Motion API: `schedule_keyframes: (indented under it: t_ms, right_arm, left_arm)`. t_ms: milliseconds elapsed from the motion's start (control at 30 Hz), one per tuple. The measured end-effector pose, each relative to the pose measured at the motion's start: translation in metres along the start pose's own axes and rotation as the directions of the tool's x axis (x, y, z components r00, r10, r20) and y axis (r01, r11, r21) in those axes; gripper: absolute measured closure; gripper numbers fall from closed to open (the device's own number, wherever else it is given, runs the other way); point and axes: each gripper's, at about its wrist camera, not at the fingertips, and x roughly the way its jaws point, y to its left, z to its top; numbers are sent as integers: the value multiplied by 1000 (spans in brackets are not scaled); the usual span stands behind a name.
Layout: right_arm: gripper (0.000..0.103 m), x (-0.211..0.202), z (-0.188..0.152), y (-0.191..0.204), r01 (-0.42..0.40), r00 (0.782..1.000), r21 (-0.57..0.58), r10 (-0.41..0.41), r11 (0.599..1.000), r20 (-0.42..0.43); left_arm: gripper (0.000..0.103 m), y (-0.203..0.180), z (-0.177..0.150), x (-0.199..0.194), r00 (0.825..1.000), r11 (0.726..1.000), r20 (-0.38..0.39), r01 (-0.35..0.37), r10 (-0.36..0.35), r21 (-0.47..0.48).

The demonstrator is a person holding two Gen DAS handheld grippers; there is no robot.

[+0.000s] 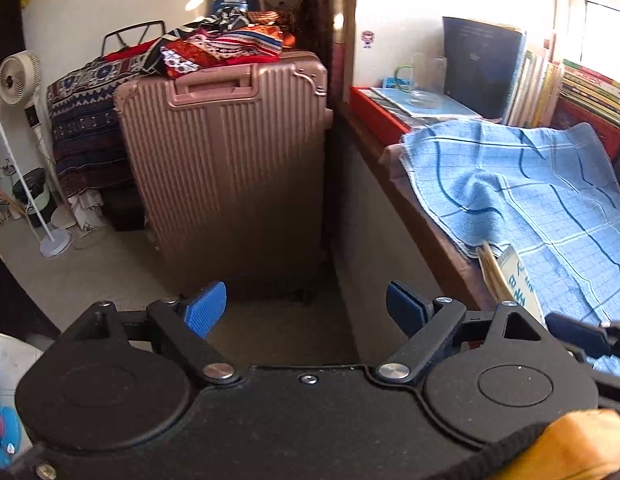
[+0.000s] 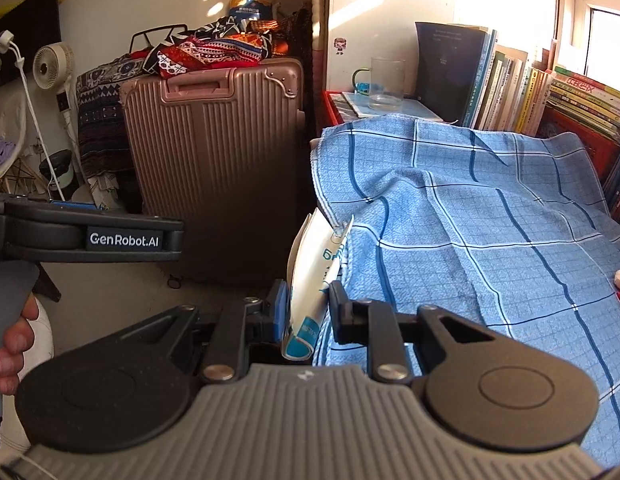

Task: Collect trash
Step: 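Open the left tool over the bin while the right tool releases the paper bag into it, then move both open tools back over the remaining items on the cloth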

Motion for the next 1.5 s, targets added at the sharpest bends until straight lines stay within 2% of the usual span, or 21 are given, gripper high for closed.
schedule_keyframes:
  t_ms: [167,333,533,633,667,800,900,967,1267,1500]
  right_arm:
    - [77,9,-7,19,-61,998,-35,59,998,-36]
    - [77,20,-13,35,-127,989,-29,124,992,-77]
    - [76,29,-12,40,-144,985,-5,143,990,-98]
    - [71,31,-9,36,-140,986,14,140,990,-89]
    - [67,32,-8,35,-134,987,12,135,991,-86]
    - [21,37,-3,27,-132,987,63,138,989,-85]
    - [3,39,-1,21,-118,990,115,126,986,-67]
    - [0,39,-1,19,-112,991,122,120,986,-60]
    - [0,33,-2,5,-80,994,132,89,988,-60]
    - [0,21,-3,-17,-58,997,161,65,985,-41]
  left_arm:
    - [17,19,-6,-4,999,998,-8,-43,43,-55]
    - [17,32,-19,-8,997,996,-42,-70,67,-54]
    - [17,45,-26,-6,993,992,-79,-94,88,-78]
    - [20,47,-25,-4,992,992,-83,-103,96,-79]
    - [20,47,-25,-3,992,992,-82,-100,93,-82]
    - [23,45,-20,-2,994,992,-70,-91,85,-86]
    - [24,41,-18,-1,995,994,-67,-80,75,-73]
    - [24,37,-18,0,995,995,-68,-76,72,-59]
    - [24,21,-15,5,996,998,-82,-42,39,-43]
    - [17,-2,-6,9,997,1000,-78,5,-5,-2]
